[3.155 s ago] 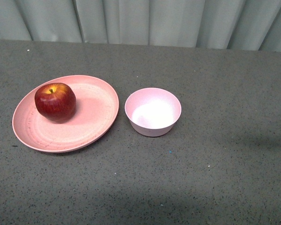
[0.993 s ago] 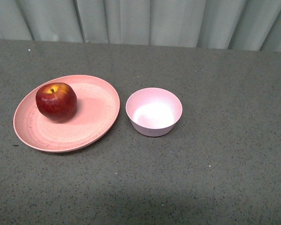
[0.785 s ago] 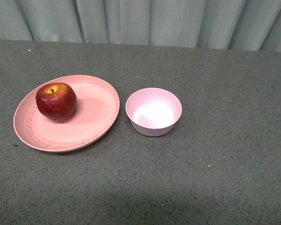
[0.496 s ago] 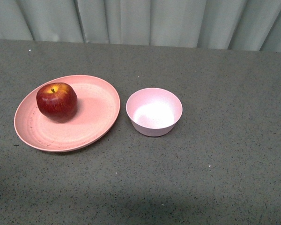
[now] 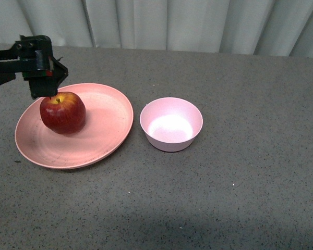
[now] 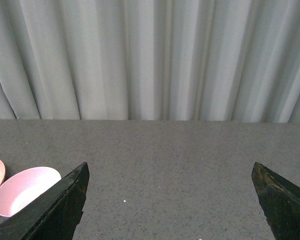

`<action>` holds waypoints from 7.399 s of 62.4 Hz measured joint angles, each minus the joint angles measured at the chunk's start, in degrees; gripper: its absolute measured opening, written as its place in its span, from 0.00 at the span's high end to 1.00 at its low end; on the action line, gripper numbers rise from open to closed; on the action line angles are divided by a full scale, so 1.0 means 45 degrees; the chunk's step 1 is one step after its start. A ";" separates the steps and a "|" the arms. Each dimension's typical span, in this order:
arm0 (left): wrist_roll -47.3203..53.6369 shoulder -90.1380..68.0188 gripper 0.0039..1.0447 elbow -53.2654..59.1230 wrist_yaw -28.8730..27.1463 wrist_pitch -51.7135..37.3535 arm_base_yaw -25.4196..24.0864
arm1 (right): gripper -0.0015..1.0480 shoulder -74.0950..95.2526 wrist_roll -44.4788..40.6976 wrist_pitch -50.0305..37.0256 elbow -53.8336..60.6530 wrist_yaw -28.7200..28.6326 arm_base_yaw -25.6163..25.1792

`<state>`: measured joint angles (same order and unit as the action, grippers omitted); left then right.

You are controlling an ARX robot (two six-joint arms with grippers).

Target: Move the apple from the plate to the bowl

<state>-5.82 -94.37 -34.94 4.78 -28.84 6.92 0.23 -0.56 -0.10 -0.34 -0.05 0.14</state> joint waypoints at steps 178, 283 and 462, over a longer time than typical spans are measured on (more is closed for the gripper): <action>-0.0384 -0.6397 0.32 -0.5649 -0.0806 0.1083 0.5353 | 0.09 0.0000 0.0000 0.0000 0.0000 -0.0005 0.0000; 0.1190 0.6858 0.97 0.6591 -0.3458 -0.6334 0.0991 | 0.09 0.0000 0.0000 0.0005 0.0000 -0.0005 0.0000; 0.1229 2.0905 0.06 0.7524 -0.1059 0.6382 -0.1506 | 0.09 0.0000 0.0000 0.0000 0.0000 -0.0005 0.0000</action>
<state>-0.30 -0.30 -1.08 0.01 -0.12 0.14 0.23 -0.56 -0.10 -0.34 -0.08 0.14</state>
